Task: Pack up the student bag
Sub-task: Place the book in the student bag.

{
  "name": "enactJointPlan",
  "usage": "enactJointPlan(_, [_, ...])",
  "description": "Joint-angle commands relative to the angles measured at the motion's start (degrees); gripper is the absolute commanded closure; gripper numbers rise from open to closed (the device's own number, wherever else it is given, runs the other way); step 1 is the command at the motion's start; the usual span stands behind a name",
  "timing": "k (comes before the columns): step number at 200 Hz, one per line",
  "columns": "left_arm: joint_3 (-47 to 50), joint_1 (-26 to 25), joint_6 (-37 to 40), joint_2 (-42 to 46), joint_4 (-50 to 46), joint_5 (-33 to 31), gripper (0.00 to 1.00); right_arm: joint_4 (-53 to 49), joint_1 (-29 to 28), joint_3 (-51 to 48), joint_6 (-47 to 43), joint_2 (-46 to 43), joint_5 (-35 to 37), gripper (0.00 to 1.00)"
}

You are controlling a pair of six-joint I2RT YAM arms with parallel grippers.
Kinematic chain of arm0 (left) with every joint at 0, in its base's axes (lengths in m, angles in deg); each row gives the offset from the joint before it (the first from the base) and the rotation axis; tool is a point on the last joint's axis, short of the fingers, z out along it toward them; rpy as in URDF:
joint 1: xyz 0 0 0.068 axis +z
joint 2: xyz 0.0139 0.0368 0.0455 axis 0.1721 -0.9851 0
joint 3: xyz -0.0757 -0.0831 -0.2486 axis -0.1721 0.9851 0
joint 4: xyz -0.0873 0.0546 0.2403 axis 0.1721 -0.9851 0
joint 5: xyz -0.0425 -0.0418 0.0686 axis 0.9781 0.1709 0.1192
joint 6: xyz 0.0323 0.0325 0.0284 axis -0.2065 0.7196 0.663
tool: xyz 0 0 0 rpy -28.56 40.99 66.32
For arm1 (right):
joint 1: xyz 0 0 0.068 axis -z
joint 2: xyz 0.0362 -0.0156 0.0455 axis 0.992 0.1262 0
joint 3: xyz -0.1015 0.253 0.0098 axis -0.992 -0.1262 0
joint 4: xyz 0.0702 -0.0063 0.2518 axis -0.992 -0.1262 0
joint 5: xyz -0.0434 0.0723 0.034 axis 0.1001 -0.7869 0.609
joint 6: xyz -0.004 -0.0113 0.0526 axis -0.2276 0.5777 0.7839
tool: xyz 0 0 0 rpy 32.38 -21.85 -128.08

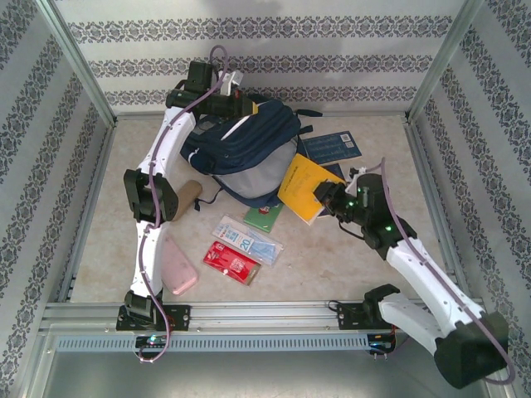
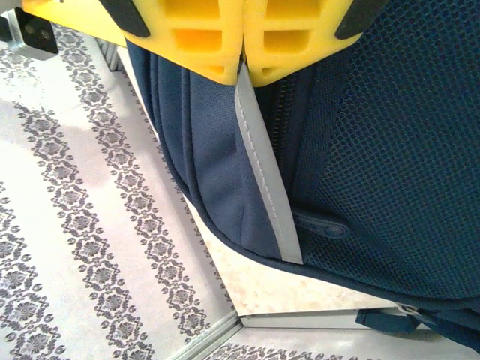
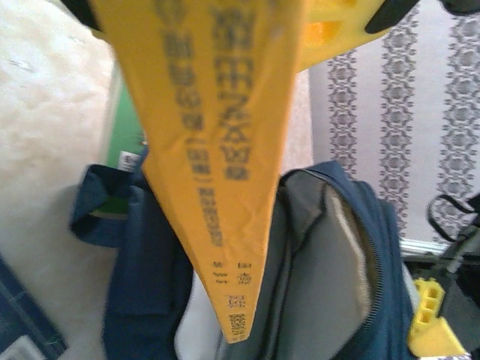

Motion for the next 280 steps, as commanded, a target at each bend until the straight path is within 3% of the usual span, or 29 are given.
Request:
enactJointPlan(1, [-0.95,0.53,-3.54,3.94,9.6,6.03,1.0,14.02,0.1,5.19,4.8,3.02,-4.33,1.0])
enactJointPlan(74, [0.05,1.22,-8.03,4.27,13.31,7.1,1.0,13.49,-2.0,11.23,7.32,8.9,-1.73,1.0])
enactJointPlan(134, [1.14,1.24,-11.73,6.08,16.74,8.67,1.0,13.92,-1.21,17.19,6.48,19.01,-0.43,1.0])
enactJointPlan(199, [4.08,1.31,-17.55,8.64,23.6,11.04,1.0,30.13,-0.27,24.02,8.14,37.84,-8.01,1.0])
enactJointPlan(247, [6.71,1.26,-23.93,9.65,30.98,12.7,1.0,26.92,-3.36,35.09,5.0,50.81,-6.52,1.0])
enactJointPlan(280, [7.34,0.97,-25.48,10.53,32.98,12.82,1.0,19.88,-6.52,45.02,4.54,59.69,0.36,1.0])
